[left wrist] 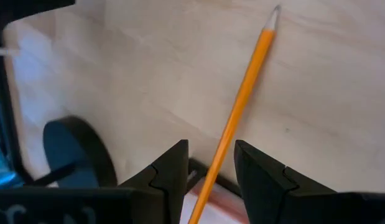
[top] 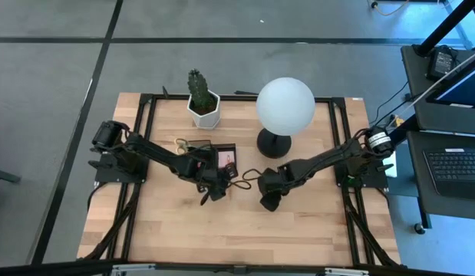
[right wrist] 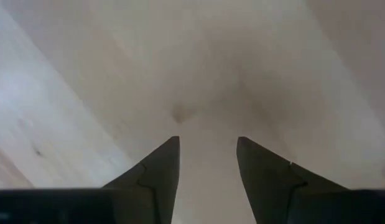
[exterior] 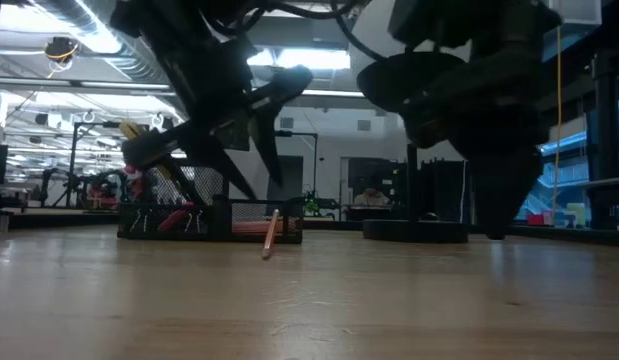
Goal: Pick and place office supplies into organizer
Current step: Put the orange pencil into the black desk organizer
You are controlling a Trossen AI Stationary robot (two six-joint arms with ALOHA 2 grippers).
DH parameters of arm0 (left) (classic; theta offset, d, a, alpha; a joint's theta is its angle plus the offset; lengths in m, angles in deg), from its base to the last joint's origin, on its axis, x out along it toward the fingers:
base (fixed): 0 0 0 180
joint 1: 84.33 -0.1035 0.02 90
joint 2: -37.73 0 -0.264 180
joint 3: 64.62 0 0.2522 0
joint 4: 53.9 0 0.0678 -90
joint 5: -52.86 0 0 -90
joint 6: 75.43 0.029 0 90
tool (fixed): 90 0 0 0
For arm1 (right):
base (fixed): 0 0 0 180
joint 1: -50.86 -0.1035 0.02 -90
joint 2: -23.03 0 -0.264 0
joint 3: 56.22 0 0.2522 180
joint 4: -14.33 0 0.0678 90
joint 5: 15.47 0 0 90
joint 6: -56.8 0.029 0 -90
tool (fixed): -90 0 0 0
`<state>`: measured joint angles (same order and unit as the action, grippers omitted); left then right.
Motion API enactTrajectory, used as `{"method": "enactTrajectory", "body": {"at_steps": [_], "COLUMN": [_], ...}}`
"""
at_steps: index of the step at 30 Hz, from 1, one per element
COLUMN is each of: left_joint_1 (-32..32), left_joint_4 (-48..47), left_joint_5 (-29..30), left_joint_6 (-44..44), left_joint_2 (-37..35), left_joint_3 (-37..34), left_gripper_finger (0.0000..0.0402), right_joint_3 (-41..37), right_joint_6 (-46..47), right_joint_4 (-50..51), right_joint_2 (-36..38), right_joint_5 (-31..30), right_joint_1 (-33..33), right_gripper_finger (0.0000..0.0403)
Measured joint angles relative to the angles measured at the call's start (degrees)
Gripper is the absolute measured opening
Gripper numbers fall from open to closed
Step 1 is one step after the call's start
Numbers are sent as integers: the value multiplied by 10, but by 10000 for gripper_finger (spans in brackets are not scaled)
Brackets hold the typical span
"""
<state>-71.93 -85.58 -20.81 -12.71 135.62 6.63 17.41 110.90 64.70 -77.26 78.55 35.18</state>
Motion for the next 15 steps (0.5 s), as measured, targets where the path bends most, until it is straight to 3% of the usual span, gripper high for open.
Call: {"method": "enactTrajectory", "body": {"at_steps": [15], "left_joint_1": [-40], "left_joint_4": [5], "left_joint_5": [-74], "left_joint_6": [62], "left_joint_2": [33], "left_joint_3": [0], "left_gripper_finger": [125], "right_joint_3": [0], "right_joint_6": [104], "right_joint_4": [1], "right_joint_2": [0], "right_joint_5": [-64], "right_joint_1": [-80], "right_gripper_finger": [162]}}
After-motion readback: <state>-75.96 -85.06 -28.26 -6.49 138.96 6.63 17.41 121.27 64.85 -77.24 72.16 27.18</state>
